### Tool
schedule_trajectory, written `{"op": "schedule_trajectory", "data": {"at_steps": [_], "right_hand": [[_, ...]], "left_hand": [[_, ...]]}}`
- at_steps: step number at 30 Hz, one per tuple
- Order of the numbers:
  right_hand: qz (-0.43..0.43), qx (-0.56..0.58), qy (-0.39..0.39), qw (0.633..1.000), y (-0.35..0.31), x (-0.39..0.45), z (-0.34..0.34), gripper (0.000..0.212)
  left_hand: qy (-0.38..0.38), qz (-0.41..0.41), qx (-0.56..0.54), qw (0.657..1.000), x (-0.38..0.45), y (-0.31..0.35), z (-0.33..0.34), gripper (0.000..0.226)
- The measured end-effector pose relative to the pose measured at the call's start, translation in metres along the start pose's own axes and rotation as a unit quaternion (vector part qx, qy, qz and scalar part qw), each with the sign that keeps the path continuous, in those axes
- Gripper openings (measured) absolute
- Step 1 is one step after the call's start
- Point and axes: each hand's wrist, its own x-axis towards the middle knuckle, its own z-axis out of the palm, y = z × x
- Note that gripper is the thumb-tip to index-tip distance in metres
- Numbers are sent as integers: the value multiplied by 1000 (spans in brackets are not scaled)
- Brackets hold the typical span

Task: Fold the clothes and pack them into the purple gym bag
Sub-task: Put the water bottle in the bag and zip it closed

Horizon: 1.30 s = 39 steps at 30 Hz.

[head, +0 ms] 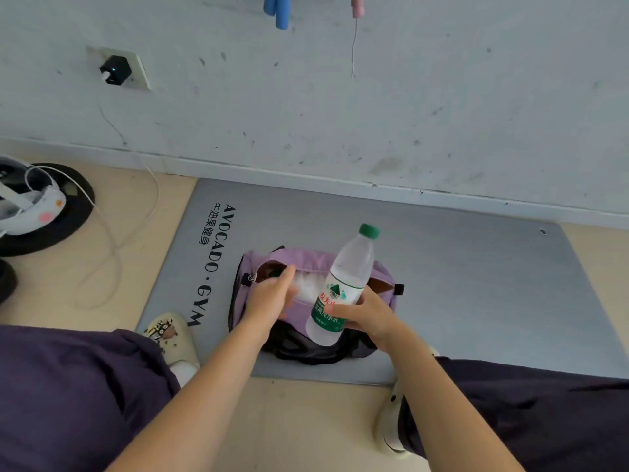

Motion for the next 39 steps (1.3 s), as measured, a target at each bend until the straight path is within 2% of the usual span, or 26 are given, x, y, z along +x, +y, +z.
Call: {"op": "schedule_trajectory", "data": {"at_steps": [1, 4, 6, 9, 11, 13, 15, 16, 17, 18, 20, 22, 25, 27, 31, 34, 39], "right_hand": [[-1, 16, 19, 1000, 4, 5, -6, 46], [9, 62, 23, 998, 6, 23, -18, 46], [14, 67, 6, 998, 4, 36, -20, 44], [15, 29, -23, 999, -3, 54, -20, 42], [1, -27, -35, 999, -5, 64, -19, 41], [-13, -59, -28, 998, -3, 71, -18, 42], [-18, -48, -9, 999, 4, 74, -17, 45], [-17, -33, -3, 999, 10, 73, -18, 46], [-14, -20, -1, 1000, 15, 71, -19, 48], [-11, -11, 1, 1000, 20, 70, -21, 49], [-6, -6, 11, 1000, 26, 67, -25, 51], [-6, -5, 8, 1000, 28, 65, -29, 48], [-6, -24, -17, 1000, 26, 65, -33, 42], [7, -43, -23, 999, 26, 65, -34, 42], [13, -94, -21, 995, 19, 73, -31, 41], [-2, -115, -52, 992, 10, 80, -27, 40], [3, -140, -80, 987, 2, 85, -22, 43]], "left_hand": [[30, -51, 18, 998, 7, -16, 0, 48], [-28, -150, 89, 984, 17, -52, 12, 59], [-41, -165, 107, 980, 23, -59, 20, 57], [-35, -154, 113, 981, 29, -60, 26, 32], [7, -88, 162, 983, 33, -60, 25, 30], [103, 57, 229, 966, 36, -54, 22, 33], [152, 229, 318, 907, 43, -38, 19, 18], [132, 278, 382, 871, 50, -29, 19, 12], [85, 284, 448, 844, 57, -22, 20, 21], [27, 254, 500, 828, 65, -17, 19, 27], [-62, 148, 554, 817, 76, -11, 16, 29], [-82, 121, 547, 824, 83, -17, 12, 35], [-82, 140, 417, 894, 88, -21, 7, 35], [-66, 170, 359, 916, 87, -16, 5, 25], [-63, 229, 322, 916, 79, -4, 0, 20], [-67, 240, 332, 910, 75, -2, -8, 8], [-26, 252, 319, 913, 70, -9, -13, 10]]}}
